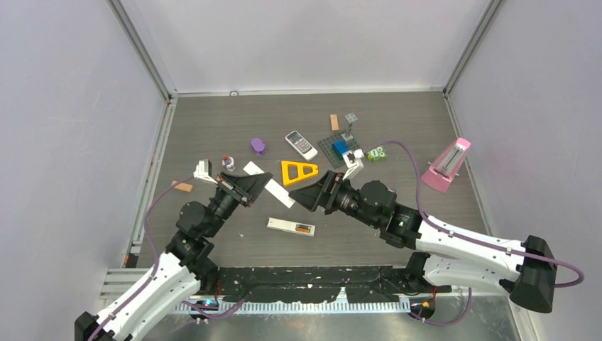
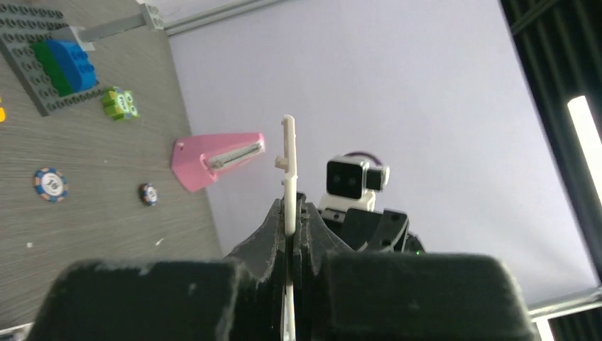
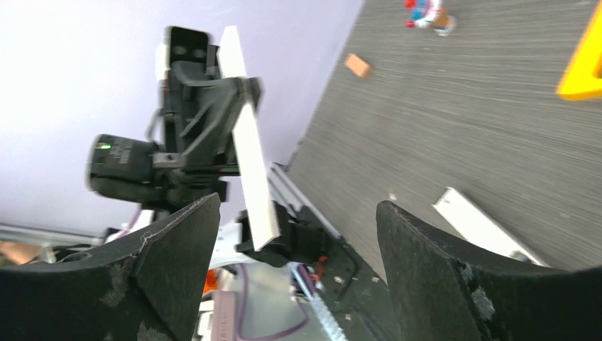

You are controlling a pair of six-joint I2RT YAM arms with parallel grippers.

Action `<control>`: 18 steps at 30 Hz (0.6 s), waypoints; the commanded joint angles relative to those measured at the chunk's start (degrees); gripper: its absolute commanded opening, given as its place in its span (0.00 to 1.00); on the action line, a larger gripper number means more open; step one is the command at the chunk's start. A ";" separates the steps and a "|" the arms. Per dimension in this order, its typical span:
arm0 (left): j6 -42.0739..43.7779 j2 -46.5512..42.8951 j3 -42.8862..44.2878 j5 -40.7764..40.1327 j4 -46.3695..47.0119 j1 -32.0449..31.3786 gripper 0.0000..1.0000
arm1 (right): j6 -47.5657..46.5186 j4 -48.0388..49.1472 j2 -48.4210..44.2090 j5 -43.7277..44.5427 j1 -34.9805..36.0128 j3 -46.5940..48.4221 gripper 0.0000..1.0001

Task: Load the batteries into the remote control

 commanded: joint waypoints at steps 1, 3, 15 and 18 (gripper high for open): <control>-6.64 1.06 -0.22 -6.04 6.77 -0.25 0.00 | 4.15 17.29 1.53 4.09 3.33 0.79 0.85; -7.82 2.18 -0.19 -6.32 8.61 -0.22 0.00 | 4.21 20.04 3.22 4.65 4.09 1.03 0.84; -9.23 0.84 -3.80 -9.60 14.13 -0.25 0.00 | 5.74 27.14 6.58 2.26 4.36 1.35 0.76; -8.76 1.27 -4.16 -8.87 16.42 -0.24 0.00 | 7.27 24.96 6.90 1.19 4.41 2.12 0.73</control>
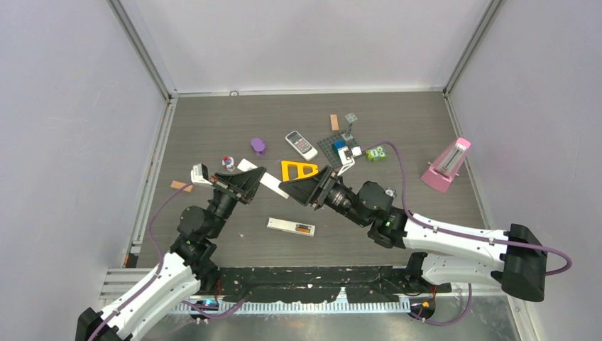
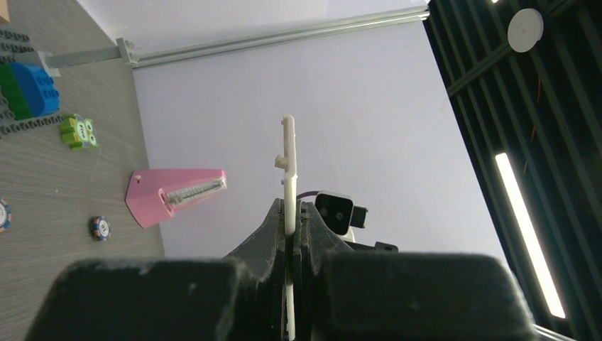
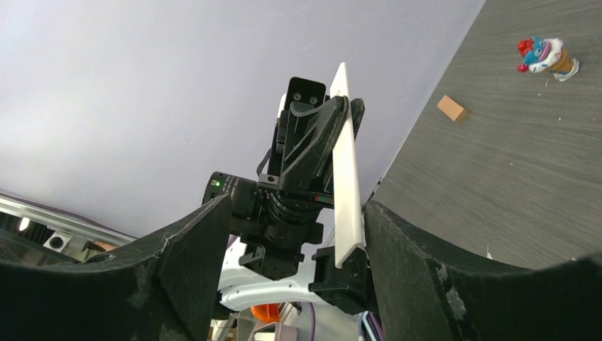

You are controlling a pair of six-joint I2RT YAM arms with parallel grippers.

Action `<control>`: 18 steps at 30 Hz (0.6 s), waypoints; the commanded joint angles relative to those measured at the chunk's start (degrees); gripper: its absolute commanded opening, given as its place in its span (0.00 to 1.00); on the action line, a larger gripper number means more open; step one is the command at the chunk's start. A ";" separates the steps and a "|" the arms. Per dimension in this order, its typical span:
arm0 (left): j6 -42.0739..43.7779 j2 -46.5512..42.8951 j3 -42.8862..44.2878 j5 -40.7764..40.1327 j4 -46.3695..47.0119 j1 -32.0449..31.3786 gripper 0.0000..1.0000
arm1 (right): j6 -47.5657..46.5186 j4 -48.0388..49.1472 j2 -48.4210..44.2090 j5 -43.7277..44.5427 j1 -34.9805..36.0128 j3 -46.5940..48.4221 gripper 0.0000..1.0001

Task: Load the batteries into the remote control

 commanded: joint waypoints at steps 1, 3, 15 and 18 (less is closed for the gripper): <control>0.82 0.51 -0.47 -0.67 7.73 -0.26 0.00 | 3.06 1.49 0.41 -1.53 0.19 2.54 0.73; 1.20 1.39 0.08 0.91 8.69 -0.24 0.00 | 3.75 -0.27 0.34 -2.13 0.17 3.14 0.73; 1.14 6.18 0.10 4.09 18.23 -0.26 0.00 | 4.29 -2.77 1.45 -6.05 -0.54 5.45 0.20; 1.21 6.81 -0.18 5.07 20.04 -0.27 0.02 | 5.37 -3.35 1.51 -6.38 -0.68 5.30 0.08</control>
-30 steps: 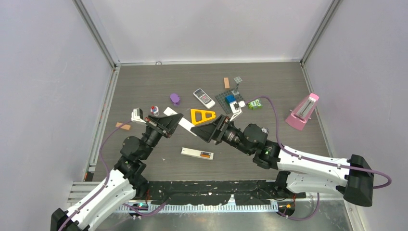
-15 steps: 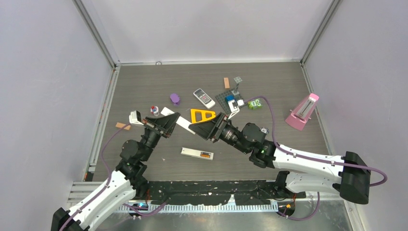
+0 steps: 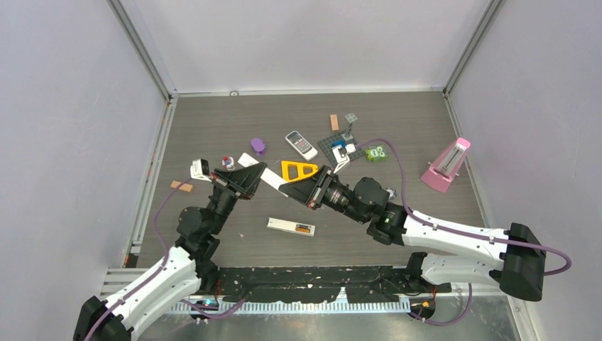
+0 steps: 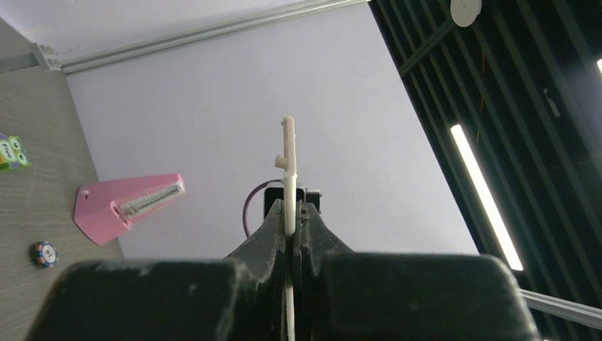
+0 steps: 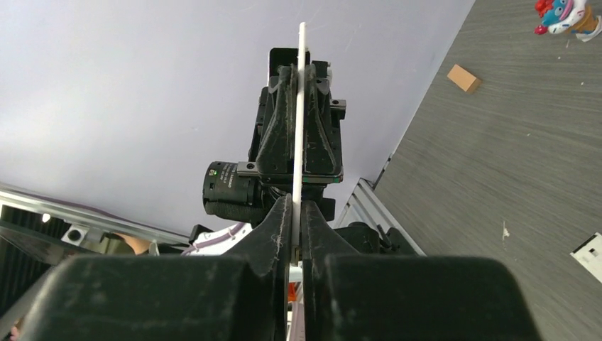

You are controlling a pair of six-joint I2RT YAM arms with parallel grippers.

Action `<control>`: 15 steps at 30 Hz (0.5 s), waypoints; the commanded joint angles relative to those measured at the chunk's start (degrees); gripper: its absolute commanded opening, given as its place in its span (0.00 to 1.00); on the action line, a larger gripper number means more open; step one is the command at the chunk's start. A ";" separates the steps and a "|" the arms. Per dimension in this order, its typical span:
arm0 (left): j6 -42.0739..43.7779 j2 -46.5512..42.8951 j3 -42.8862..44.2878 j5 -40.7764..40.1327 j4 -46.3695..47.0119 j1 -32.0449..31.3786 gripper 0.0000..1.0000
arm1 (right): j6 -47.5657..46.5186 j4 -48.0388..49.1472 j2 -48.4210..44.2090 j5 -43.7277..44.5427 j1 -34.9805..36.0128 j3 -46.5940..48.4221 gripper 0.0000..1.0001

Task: Load the batteries into the remote control

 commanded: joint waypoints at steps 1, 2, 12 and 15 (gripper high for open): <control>1.33 0.93 0.34 2.17 5.77 -0.27 0.08 | 1.54 1.27 0.15 -1.88 -0.12 2.51 0.06; 1.52 0.49 0.20 3.03 5.54 -0.24 0.24 | 1.79 1.19 -0.22 -1.89 -0.32 2.12 0.06; 16.61 -22.69 -3.49 3.88 -31.40 0.03 0.78 | 0.39 -10.09 -10.48 -15.37 -9.71 -2.51 0.05; 22.55 -33.76 -0.34 -2.12 -51.69 -0.02 0.80 | -1.89 -17.94 -12.69 -22.94 -14.50 -3.39 0.05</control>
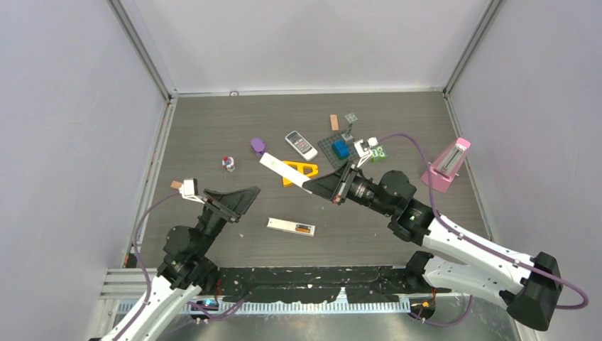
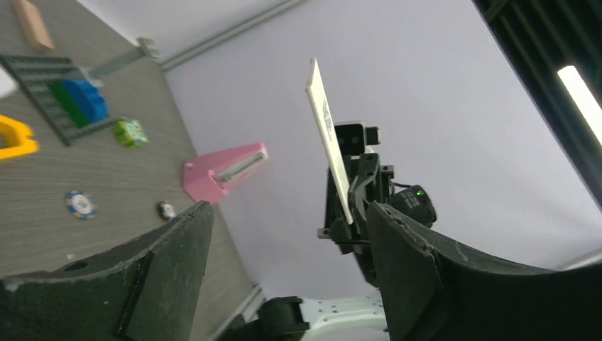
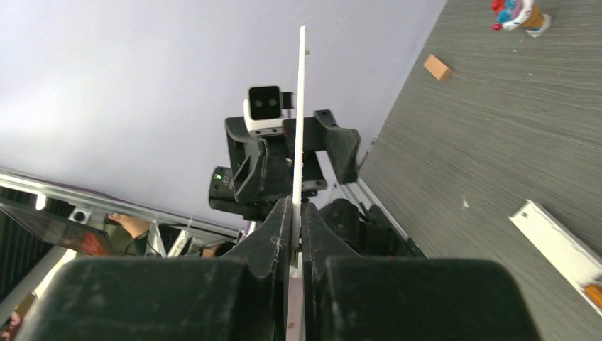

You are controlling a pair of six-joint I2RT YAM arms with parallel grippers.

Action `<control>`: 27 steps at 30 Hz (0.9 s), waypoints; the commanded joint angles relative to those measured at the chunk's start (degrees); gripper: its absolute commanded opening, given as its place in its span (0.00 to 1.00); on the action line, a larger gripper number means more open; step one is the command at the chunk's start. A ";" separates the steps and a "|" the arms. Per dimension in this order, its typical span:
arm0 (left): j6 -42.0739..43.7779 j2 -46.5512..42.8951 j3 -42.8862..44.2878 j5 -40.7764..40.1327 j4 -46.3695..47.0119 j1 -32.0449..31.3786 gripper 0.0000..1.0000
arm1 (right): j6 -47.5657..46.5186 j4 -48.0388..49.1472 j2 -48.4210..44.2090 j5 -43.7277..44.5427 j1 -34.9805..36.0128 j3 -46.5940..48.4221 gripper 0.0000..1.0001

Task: Load the batteries into the remote control

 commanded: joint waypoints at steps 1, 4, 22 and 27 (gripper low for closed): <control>11.88 -13.65 4.26 -8.01 -32.17 -0.02 0.82 | -3.96 -11.98 -3.62 -14.46 -5.09 -0.53 0.05; 16.32 -19.45 7.15 -11.92 -41.58 -0.02 0.84 | -9.87 -20.71 -2.56 -21.76 -7.70 0.44 0.05; 30.46 16.77 14.76 4.34 -44.48 4.05 0.83 | -12.58 -9.17 16.01 -29.86 -10.01 -8.35 0.06; 30.28 24.11 12.51 16.59 -40.97 10.38 0.71 | -11.53 -1.89 19.64 -29.34 -10.50 -9.54 0.05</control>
